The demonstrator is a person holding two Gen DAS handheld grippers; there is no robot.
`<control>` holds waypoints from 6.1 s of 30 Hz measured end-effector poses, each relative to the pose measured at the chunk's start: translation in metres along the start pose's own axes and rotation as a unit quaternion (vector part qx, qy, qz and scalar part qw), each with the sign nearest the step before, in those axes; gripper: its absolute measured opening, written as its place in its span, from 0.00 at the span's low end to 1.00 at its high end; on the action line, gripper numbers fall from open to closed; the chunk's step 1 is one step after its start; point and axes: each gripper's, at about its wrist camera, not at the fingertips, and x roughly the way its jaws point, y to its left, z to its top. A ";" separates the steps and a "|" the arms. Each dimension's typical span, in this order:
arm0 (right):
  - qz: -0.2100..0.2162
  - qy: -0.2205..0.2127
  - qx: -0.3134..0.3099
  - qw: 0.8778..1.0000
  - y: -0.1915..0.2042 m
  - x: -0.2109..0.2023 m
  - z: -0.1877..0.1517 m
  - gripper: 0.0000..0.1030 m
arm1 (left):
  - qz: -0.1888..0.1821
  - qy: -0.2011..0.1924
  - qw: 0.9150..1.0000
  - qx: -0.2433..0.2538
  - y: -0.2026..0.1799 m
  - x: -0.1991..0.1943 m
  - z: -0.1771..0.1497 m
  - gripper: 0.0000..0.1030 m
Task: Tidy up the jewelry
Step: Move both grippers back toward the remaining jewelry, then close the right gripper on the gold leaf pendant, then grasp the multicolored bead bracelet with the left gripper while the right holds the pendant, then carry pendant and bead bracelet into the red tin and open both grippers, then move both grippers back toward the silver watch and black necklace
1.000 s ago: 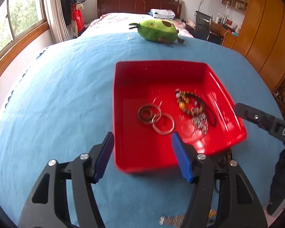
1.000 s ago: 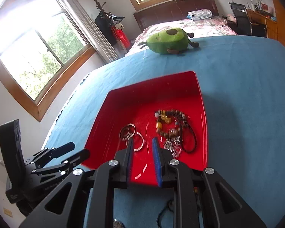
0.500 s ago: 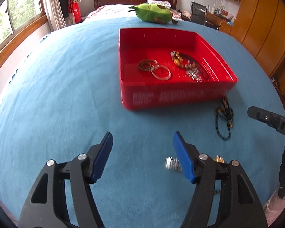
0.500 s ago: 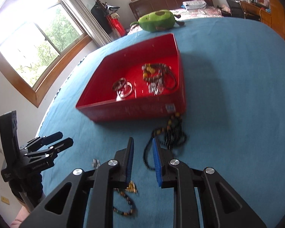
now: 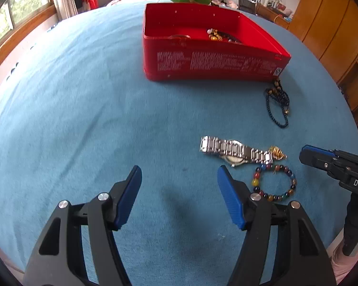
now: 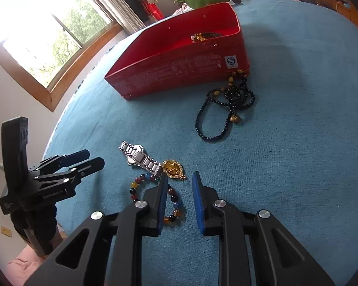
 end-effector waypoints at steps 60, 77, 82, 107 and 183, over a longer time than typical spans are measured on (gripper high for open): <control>-0.048 0.006 -0.010 0.999 -0.023 -0.005 0.000 0.14 | -0.067 0.051 0.994 0.065 -0.104 0.035 -0.004 0.67; -0.055 0.017 -0.005 0.998 -0.024 0.001 0.002 0.15 | -0.079 0.039 0.996 0.024 -0.070 0.039 0.005 0.06; -0.061 0.022 -0.007 0.998 -0.023 0.005 0.002 0.19 | -0.089 0.032 0.995 0.019 -0.060 0.031 0.002 0.06; -0.004 -0.051 -0.029 0.998 0.010 -0.045 0.040 0.14 | -0.123 -0.089 0.988 0.021 -0.038 -0.074 0.032 0.06; -0.065 -0.041 -0.008 0.997 -0.008 -0.010 0.100 0.18 | -0.017 -0.017 1.000 -0.019 0.003 -0.019 0.065 0.49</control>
